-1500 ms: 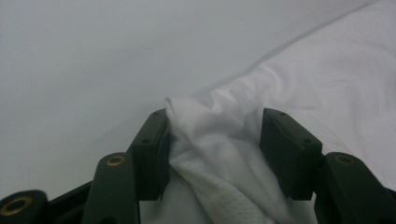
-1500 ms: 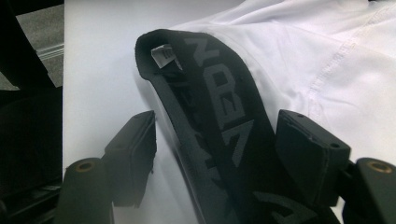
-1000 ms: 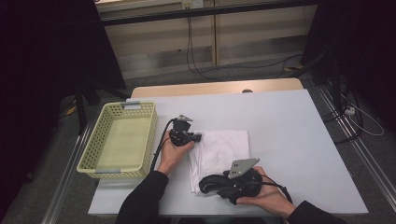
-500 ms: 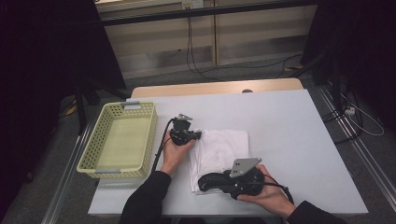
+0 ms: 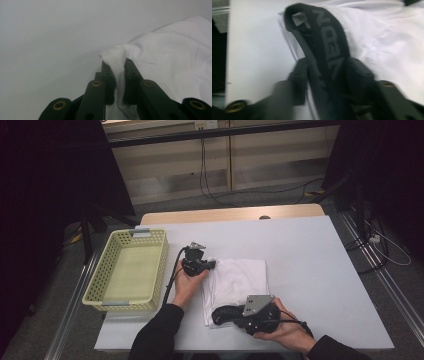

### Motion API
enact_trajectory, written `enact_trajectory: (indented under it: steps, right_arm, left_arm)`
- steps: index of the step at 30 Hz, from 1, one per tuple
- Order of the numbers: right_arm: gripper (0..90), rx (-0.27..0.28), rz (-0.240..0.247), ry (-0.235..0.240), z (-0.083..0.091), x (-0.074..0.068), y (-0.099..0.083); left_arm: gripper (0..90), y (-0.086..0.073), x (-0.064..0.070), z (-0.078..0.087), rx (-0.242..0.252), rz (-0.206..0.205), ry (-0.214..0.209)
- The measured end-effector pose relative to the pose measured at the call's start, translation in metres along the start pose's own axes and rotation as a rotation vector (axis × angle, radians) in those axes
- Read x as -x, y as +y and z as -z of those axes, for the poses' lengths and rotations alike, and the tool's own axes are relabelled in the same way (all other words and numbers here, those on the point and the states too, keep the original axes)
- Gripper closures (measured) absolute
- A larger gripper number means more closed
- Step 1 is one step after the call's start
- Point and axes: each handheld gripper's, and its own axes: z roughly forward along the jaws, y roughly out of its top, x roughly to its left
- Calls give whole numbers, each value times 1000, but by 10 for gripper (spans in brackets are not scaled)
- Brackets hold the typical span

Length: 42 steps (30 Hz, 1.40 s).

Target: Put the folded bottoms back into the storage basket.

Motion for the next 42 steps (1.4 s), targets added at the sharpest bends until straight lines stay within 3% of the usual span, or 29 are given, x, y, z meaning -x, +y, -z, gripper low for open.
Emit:
enact_trajectory:
  steps: [6, 9, 15, 17, 20, 24, 26, 29, 42]
  right_arm:
    - [595, -10, 20, -9, 0, 1, 1]
    - [694, -19, 20, -20, -1, 4, 3]
    - [774, -27, 25, -23, -2, 7, 5]
    - [793, -24, 13, -27, -2, 7, 5]
    - [806, -27, 14, -32, -2, 6, 6]
    - [819, -16, -32, -11, 0, 10, 7]
    - [821, -18, -25, -15, 1, 10, 8]
    - [823, -9, -40, -11, 2, 11, 9]
    - [825, 25, -69, -5, 10, 15, 12]
  left_arm:
    - [815, 1, -1, -1, -1, 14, -7]
    - [815, 1, -2, -2, -1, 17, -9]
    - [814, 0, -2, -2, 10, 43, -11]
    - [814, 0, 0, -2, 8, 21, 3]
    - [815, 0, 0, -1, 9, 21, 1]
    - [815, 2, -2, 0, 20, 26, -8]
    - [815, 2, -1, 1, 25, 23, -11]
    - [815, 3, 0, 1, 42, 42, -14]
    - [815, 16, 5, 14, 81, 18, -24]
